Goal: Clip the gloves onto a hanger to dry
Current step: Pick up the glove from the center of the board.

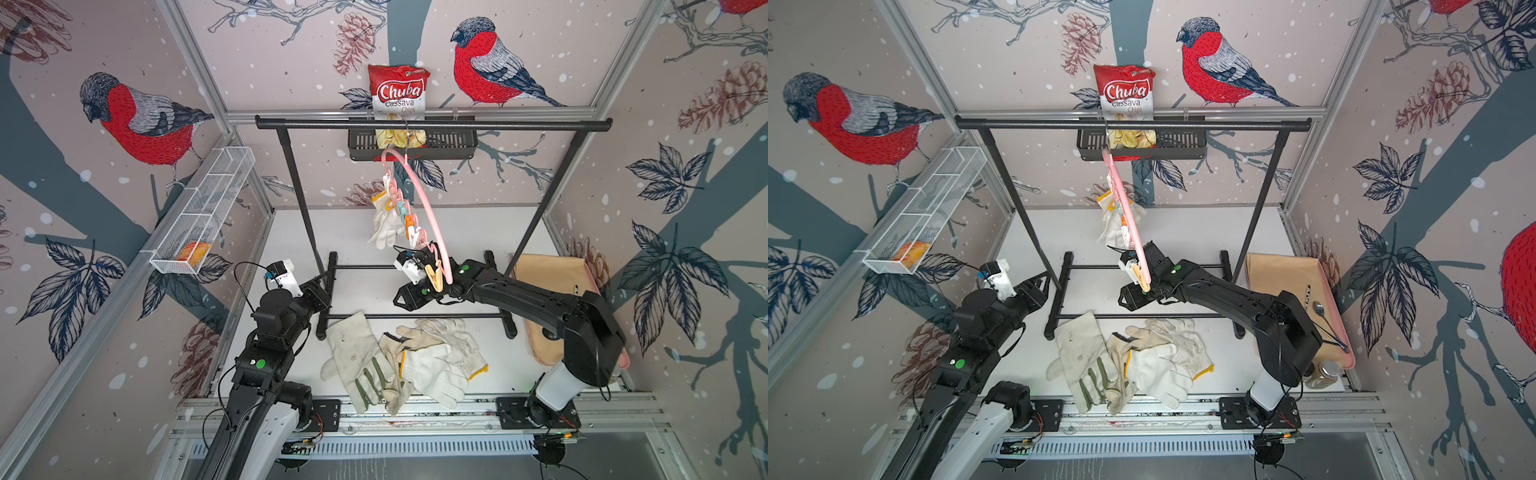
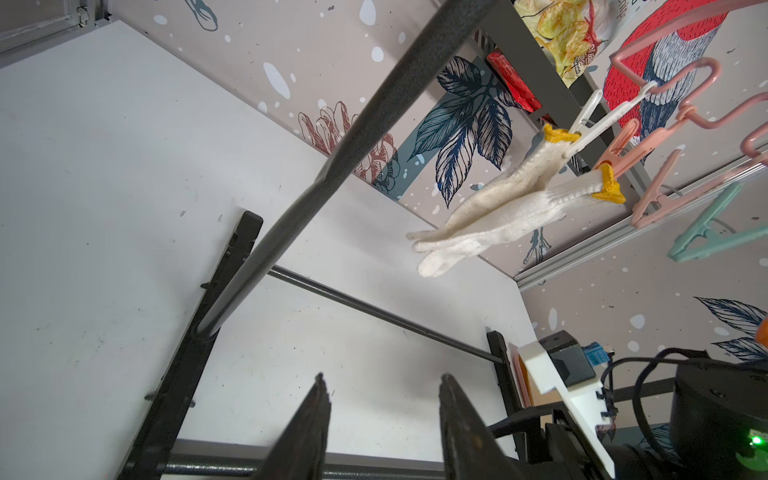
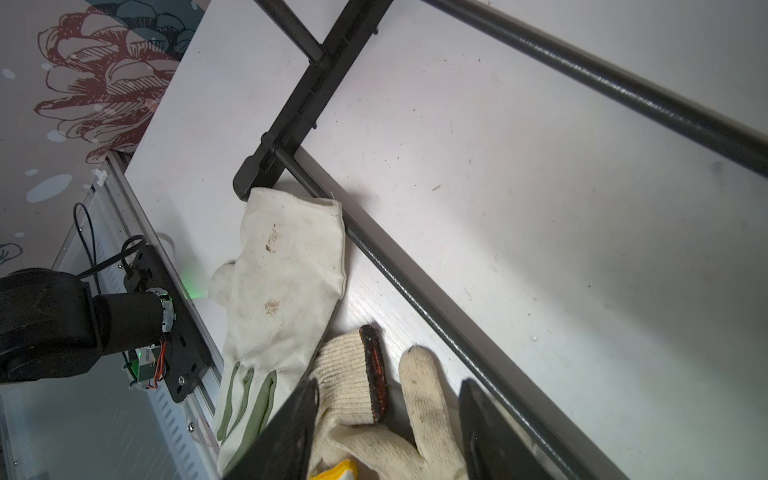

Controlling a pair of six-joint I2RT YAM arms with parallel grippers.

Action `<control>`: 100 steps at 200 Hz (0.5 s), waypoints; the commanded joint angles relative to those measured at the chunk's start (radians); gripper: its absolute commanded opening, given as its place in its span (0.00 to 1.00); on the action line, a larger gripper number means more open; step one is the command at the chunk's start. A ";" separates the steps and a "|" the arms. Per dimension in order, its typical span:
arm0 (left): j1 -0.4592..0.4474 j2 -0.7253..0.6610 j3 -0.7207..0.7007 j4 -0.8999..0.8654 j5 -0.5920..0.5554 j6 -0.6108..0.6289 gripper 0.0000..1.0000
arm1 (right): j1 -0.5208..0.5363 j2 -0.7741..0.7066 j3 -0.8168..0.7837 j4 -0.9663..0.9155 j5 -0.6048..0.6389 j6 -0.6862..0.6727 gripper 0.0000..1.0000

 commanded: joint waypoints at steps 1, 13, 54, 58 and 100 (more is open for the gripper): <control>0.001 0.008 0.026 0.023 0.005 0.054 0.44 | 0.002 -0.008 -0.031 0.003 -0.010 -0.005 0.57; 0.002 0.017 0.046 0.008 0.003 0.083 0.45 | 0.002 -0.020 -0.060 0.005 -0.008 0.011 0.58; 0.002 0.055 0.116 -0.072 -0.002 0.188 0.49 | 0.003 -0.098 -0.219 0.069 -0.005 0.153 0.58; 0.001 0.062 0.125 -0.086 -0.001 0.198 0.49 | 0.004 -0.108 -0.232 0.072 -0.001 0.171 0.58; 0.001 0.162 0.226 -0.330 0.016 0.207 0.47 | -0.018 -0.215 -0.356 0.070 0.050 0.364 0.58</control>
